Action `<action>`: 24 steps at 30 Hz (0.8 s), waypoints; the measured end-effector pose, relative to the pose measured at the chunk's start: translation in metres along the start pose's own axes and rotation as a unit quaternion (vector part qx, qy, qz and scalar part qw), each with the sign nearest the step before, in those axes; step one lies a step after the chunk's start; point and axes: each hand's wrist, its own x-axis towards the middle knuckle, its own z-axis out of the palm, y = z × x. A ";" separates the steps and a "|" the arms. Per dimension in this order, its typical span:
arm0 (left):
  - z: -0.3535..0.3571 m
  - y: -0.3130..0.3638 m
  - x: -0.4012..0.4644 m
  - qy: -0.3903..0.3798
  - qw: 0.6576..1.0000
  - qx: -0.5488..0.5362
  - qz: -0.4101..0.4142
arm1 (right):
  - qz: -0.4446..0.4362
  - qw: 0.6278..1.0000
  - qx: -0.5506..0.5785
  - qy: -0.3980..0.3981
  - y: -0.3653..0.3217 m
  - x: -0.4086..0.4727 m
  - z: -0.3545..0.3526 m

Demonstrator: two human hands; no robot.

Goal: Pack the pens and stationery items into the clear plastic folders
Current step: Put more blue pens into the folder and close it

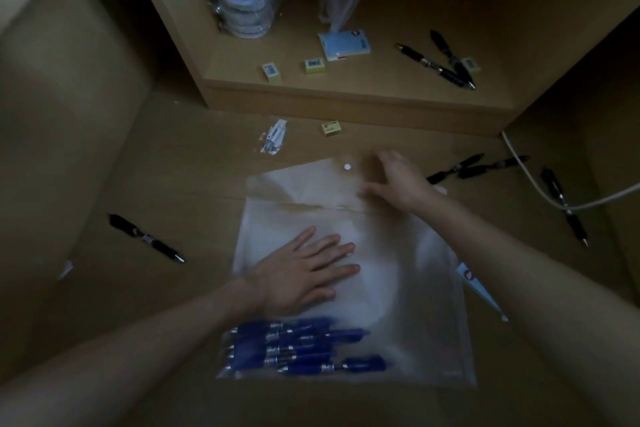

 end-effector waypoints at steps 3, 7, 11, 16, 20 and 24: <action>0.007 -0.004 0.007 -0.017 1.000 -0.004 0.003 | -0.020 1.000 -0.006 -0.020 -0.007 0.011 0.010; 0.013 -0.004 0.007 -0.016 1.000 0.012 0.005 | -0.031 0.999 -0.010 0.013 -0.009 0.019 0.021; 0.015 -0.004 0.008 -0.005 1.000 0.006 -0.006 | -0.005 0.999 0.001 0.052 -0.010 0.025 0.013; 0.019 -0.005 0.006 0.035 0.999 -0.008 -0.013 | -0.047 0.982 0.142 0.113 -0.015 0.013 -0.002; 0.014 -0.002 0.001 0.070 0.996 -0.039 -0.028 | -0.122 0.972 0.144 0.140 -0.021 -0.022 -0.007; 0.012 0.001 -0.004 0.075 0.995 -0.038 -0.052 | -0.159 0.963 0.151 0.158 -0.016 -0.061 0.010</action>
